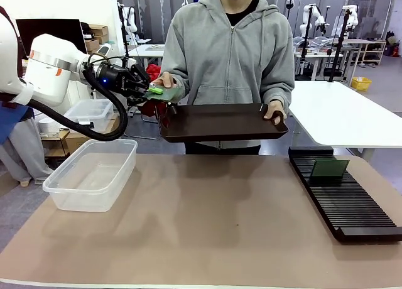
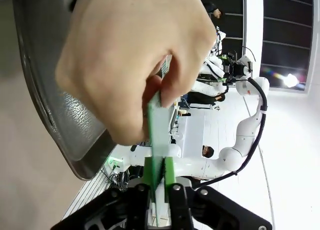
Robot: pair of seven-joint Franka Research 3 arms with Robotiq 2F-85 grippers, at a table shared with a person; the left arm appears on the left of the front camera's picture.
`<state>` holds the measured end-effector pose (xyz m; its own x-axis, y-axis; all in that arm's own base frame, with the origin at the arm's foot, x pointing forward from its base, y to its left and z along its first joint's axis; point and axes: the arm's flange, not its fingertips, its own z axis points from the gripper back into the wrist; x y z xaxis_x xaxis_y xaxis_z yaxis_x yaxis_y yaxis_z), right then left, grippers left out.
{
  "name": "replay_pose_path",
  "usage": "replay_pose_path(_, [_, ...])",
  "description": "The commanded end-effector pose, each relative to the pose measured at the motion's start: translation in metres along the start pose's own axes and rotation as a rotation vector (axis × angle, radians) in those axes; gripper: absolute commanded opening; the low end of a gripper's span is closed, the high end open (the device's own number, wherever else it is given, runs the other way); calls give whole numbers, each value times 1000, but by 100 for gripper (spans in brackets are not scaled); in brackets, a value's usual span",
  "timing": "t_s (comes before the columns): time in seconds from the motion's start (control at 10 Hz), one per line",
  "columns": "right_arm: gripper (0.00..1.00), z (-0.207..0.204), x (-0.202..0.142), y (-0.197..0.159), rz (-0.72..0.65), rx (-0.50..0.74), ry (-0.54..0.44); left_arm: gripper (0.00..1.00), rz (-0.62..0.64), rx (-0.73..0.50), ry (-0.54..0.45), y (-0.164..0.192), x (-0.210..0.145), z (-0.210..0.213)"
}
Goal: Sort PCBs into racks and boxes based on the side picked up.
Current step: Pick up the Blank PCB handed by the Human.
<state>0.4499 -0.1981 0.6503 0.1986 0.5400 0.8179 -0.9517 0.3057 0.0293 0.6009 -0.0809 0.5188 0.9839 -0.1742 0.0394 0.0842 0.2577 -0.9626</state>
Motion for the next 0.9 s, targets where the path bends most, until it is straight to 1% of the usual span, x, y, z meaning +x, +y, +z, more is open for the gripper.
replay_pose_path(0.0, [100,-1,0,3,0,8,-3,0,2,-36,-14,1,0,1])
replay_pose_path(0.5, [100,-1,0,3,0,8,-3,0,16,-44,-22,1,0,4])
replay_pose_path(0.6, [100,-1,0,3,0,8,-3,0,13,-38,-24,2,0,6])
replay_pose_path(0.7, [100,-1,0,3,0,8,-3,0,6,-3,-22,0,-7,5])
replay_pose_path(0.8, [100,-1,0,3,0,8,-3,0,88,30,25,2,-21,-2])
